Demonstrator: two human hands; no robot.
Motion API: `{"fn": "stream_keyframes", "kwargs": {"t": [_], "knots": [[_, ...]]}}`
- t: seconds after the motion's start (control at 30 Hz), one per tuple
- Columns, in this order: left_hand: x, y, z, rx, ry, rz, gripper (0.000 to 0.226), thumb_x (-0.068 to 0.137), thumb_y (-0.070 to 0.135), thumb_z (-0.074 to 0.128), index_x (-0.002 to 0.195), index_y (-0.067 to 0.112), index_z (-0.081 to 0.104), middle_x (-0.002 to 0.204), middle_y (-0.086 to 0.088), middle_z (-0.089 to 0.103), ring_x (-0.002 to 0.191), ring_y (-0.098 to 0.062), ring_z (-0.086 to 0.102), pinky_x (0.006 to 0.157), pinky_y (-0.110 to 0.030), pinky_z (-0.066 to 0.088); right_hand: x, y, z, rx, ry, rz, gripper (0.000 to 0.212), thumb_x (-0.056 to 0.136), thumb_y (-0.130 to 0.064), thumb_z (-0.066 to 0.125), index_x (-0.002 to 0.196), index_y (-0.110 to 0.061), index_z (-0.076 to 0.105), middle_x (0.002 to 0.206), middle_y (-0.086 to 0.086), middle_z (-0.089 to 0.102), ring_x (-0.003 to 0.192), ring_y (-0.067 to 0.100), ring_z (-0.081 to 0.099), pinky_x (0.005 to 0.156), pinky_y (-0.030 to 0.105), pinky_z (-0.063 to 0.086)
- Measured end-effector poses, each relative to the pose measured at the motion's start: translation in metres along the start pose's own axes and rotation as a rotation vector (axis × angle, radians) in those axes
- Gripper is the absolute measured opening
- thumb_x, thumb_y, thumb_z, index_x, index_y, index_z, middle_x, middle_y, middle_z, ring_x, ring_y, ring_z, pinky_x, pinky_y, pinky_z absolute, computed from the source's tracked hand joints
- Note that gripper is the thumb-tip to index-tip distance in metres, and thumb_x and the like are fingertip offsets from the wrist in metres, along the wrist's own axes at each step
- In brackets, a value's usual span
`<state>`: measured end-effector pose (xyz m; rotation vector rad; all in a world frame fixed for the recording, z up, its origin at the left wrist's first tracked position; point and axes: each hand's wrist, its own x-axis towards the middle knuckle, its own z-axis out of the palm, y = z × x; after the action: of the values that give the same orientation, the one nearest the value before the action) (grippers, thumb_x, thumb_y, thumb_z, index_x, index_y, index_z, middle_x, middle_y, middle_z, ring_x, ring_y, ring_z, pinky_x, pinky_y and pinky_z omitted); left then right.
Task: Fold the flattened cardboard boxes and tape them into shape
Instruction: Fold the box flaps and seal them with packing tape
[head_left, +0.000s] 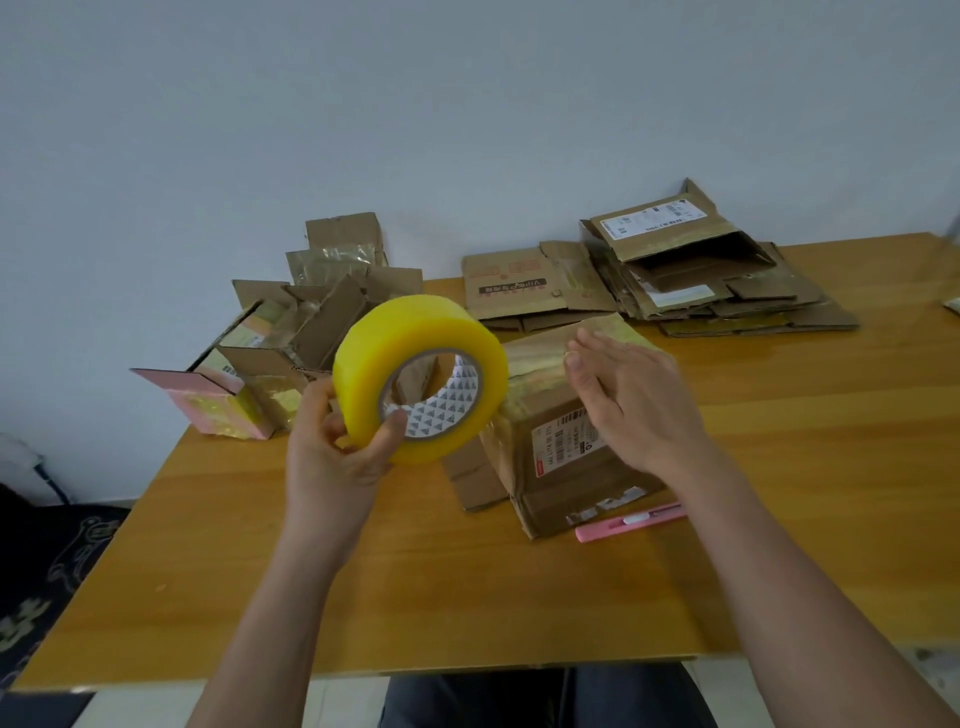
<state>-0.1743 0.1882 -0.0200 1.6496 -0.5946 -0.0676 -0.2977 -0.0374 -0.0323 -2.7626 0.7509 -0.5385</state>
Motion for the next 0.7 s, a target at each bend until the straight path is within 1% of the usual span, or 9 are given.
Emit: {"fn": "stream_keyframes", "kwargs": {"t": [0.1,0.2,0.27,0.37,0.43,0.5,0.6,0.67,0.7], "knots": [[0.0,-0.001,0.0,0.006,0.001,0.023,0.029,0.087,0.013,0.071,0.093,0.034,0.052,0.08,-0.018,0.056,0.071,-0.034,0.056,0.063,-0.059,0.052,-0.001,-0.008,-0.005,-0.026,-0.046,0.006,0.095,0.084,-0.071,-0.016,0.152,-0.021,0.03,0.161,-0.004,0.021,0.149,0.009,0.015,0.119,0.033,0.008],[-0.002,-0.005,-0.002,-0.004,0.008,-0.002,0.028,0.086,0.013,0.071,0.096,0.032,0.052,0.075,-0.009,0.057,0.069,-0.032,0.056,0.064,-0.059,0.052,-0.008,-0.022,-0.002,0.033,-0.048,-0.059,0.092,0.084,-0.071,-0.014,0.155,-0.023,0.02,0.162,-0.007,0.013,0.149,0.006,0.008,0.122,0.035,0.006],[-0.003,-0.006,-0.001,-0.014,-0.007,-0.016,0.027,0.085,0.015,0.071,0.096,0.031,0.052,0.077,-0.008,0.06,0.07,-0.032,0.058,0.063,-0.055,0.054,-0.011,-0.025,0.007,0.038,-0.04,-0.105,0.089,0.086,-0.07,-0.012,0.154,-0.026,0.024,0.161,-0.01,0.019,0.148,0.002,0.012,0.118,0.029,0.006],[0.0,-0.006,-0.004,0.013,-0.029,-0.012,0.027,0.084,0.017,0.073,0.095,0.031,0.053,0.074,-0.003,0.061,0.068,-0.023,0.06,0.061,-0.046,0.054,-0.009,-0.021,0.011,0.045,-0.023,-0.108,0.083,0.089,-0.068,-0.008,0.151,-0.03,0.031,0.158,-0.013,0.026,0.145,0.0,0.018,0.111,0.025,0.01],[0.002,-0.009,-0.01,0.062,-0.032,-0.006,0.03,0.083,0.016,0.074,0.096,0.033,0.053,0.077,-0.005,0.062,0.072,-0.026,0.063,0.062,-0.046,0.055,-0.007,-0.018,0.009,0.014,-0.016,-0.116,0.081,0.09,-0.067,-0.007,0.149,-0.03,0.035,0.156,-0.014,0.029,0.144,0.0,0.022,0.11,0.025,0.013],[-0.003,-0.016,-0.019,0.105,-0.029,-0.024,0.032,0.082,0.015,0.075,0.096,0.034,0.054,0.076,-0.003,0.063,0.075,-0.027,0.064,0.063,-0.05,0.055,-0.006,-0.017,0.008,-0.002,-0.021,-0.115,0.082,0.091,-0.067,-0.007,0.146,-0.03,0.04,0.154,-0.015,0.033,0.143,-0.001,0.025,0.112,0.028,0.017],[-0.015,-0.031,-0.028,0.089,-0.016,-0.128,0.032,0.082,0.012,0.074,0.096,0.033,0.055,0.079,-0.001,0.065,0.076,-0.025,0.066,0.068,-0.056,0.056,-0.005,-0.019,0.009,-0.012,-0.013,-0.102,0.081,0.092,-0.067,-0.006,0.144,-0.03,0.044,0.152,-0.015,0.037,0.142,-0.001,0.028,0.112,0.03,0.02],[-0.021,-0.04,-0.03,0.077,-0.045,-0.185,0.031,0.082,0.011,0.074,0.099,0.03,0.056,0.088,-0.007,0.066,0.085,-0.029,0.067,0.073,-0.054,0.058,-0.004,-0.02,0.007,-0.027,-0.016,-0.094,0.082,0.091,-0.067,-0.007,0.145,-0.029,0.042,0.153,-0.014,0.037,0.142,0.0,0.027,0.113,0.031,0.02],[-0.022,-0.043,-0.03,0.084,-0.067,-0.206,0.032,0.082,0.011,0.075,0.101,0.028,0.055,0.092,-0.008,0.066,0.088,-0.028,0.067,0.073,-0.049,0.059,-0.005,-0.023,0.006,-0.041,-0.03,-0.086,0.085,0.09,-0.069,-0.008,0.146,-0.028,0.04,0.154,-0.012,0.035,0.143,0.001,0.026,0.114,0.032,0.02]]}}
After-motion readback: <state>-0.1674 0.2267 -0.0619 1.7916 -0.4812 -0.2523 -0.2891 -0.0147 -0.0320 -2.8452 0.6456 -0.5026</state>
